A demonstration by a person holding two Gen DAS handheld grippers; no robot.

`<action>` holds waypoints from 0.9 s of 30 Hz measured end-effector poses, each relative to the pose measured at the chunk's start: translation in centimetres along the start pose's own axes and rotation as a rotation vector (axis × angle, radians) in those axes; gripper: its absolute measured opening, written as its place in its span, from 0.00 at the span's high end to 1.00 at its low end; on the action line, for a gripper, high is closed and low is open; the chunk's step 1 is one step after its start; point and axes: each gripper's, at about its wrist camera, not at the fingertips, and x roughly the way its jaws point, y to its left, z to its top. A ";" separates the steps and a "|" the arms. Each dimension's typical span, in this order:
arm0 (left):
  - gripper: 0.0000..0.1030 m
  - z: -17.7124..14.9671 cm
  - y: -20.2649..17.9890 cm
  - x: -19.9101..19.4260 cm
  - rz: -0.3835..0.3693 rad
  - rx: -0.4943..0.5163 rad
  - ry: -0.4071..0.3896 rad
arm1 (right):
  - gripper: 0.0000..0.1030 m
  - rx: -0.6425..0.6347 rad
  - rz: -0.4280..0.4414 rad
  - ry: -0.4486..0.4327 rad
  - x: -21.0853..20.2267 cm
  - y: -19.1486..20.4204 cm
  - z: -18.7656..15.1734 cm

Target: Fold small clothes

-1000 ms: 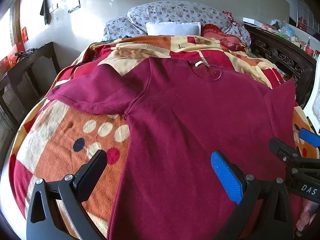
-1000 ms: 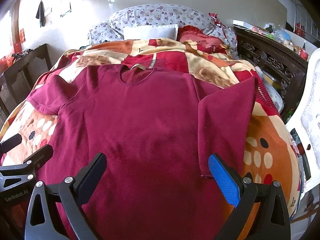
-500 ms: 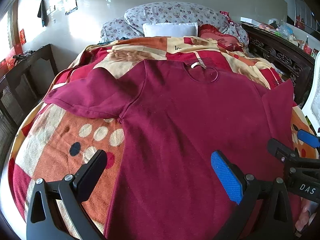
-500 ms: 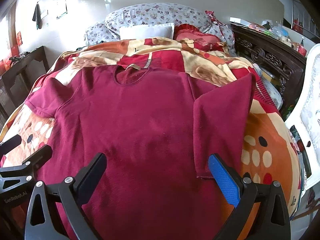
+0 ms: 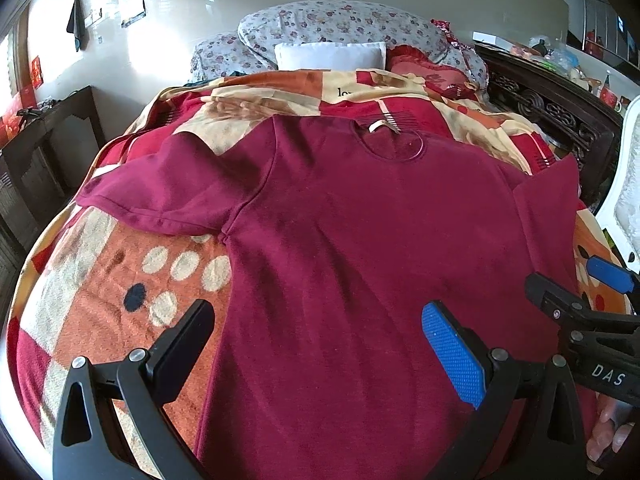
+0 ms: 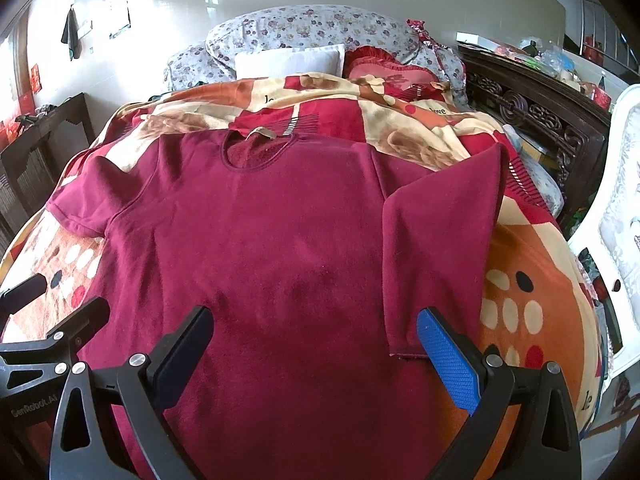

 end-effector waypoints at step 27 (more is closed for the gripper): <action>0.00 1.5 -0.1 1.8 -0.006 -0.001 0.012 | 0.00 -0.028 -0.014 0.009 1.9 1.3 2.5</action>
